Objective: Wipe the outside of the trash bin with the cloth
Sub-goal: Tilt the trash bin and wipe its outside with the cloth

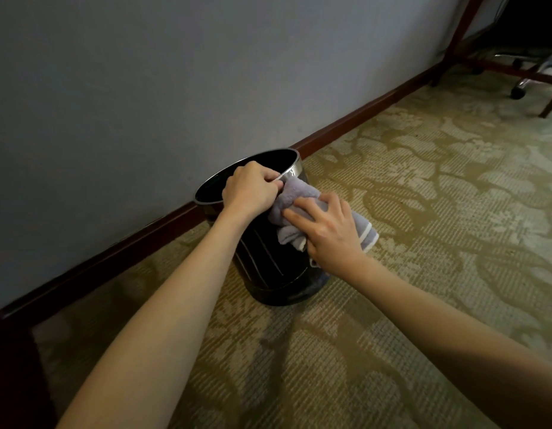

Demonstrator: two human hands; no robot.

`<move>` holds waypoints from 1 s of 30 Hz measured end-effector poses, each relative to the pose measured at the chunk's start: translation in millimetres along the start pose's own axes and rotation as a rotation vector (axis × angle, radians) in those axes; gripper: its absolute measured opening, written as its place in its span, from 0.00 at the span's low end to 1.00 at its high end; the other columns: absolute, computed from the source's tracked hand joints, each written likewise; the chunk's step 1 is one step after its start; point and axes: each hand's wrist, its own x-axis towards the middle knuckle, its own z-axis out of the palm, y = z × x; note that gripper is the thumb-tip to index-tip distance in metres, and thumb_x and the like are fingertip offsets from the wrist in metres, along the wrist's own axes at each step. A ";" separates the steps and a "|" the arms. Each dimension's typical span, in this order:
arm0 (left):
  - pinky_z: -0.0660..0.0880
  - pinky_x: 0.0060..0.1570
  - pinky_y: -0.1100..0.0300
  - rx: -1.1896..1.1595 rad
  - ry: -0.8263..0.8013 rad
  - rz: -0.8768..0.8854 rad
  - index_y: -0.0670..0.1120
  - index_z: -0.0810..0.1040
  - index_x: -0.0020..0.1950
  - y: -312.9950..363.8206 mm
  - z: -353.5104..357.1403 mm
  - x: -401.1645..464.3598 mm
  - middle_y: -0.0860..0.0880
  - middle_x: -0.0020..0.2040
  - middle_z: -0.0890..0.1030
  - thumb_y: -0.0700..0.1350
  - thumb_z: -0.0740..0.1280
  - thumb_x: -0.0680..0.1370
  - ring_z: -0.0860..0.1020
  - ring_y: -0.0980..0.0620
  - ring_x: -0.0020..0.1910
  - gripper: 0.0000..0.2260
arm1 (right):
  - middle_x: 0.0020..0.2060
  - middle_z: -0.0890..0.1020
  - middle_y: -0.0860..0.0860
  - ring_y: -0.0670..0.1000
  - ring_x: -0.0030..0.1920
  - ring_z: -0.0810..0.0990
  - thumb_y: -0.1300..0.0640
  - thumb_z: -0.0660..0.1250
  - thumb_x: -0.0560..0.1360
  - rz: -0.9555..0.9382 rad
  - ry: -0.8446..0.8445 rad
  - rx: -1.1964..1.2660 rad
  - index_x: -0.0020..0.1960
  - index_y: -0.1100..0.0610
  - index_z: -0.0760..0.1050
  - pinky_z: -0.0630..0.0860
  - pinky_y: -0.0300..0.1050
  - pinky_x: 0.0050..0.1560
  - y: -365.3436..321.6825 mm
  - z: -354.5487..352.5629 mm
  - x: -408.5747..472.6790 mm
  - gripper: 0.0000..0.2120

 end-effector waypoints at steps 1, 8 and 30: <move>0.76 0.49 0.50 0.004 0.003 0.013 0.56 0.84 0.46 1.6 1.4 -1.1 0.49 0.48 0.84 0.55 0.66 0.74 0.79 0.42 0.52 0.08 | 0.55 0.81 0.52 0.64 0.47 0.76 0.60 0.63 0.69 -0.007 -0.006 -0.015 0.58 0.52 0.78 0.72 0.54 0.41 2.0 2.4 -4.6 0.18; 0.75 0.46 0.52 -0.009 0.013 0.014 0.51 0.84 0.44 1.0 0.4 -0.2 0.50 0.47 0.84 0.50 0.67 0.76 0.79 0.45 0.49 0.07 | 0.49 0.79 0.49 0.61 0.48 0.77 0.52 0.73 0.65 -0.177 -0.393 -0.163 0.55 0.48 0.77 0.74 0.54 0.41 14.7 28.1 -83.5 0.18; 0.73 0.44 0.55 -0.068 -0.118 0.180 0.51 0.81 0.42 -10.3 -9.3 -3.8 0.50 0.36 0.79 0.48 0.66 0.76 0.79 0.42 0.47 0.06 | 0.58 0.80 0.54 0.66 0.48 0.76 0.61 0.64 0.69 0.046 0.034 -0.015 0.62 0.52 0.77 0.73 0.55 0.40 -15.9 7.0 -3.6 0.21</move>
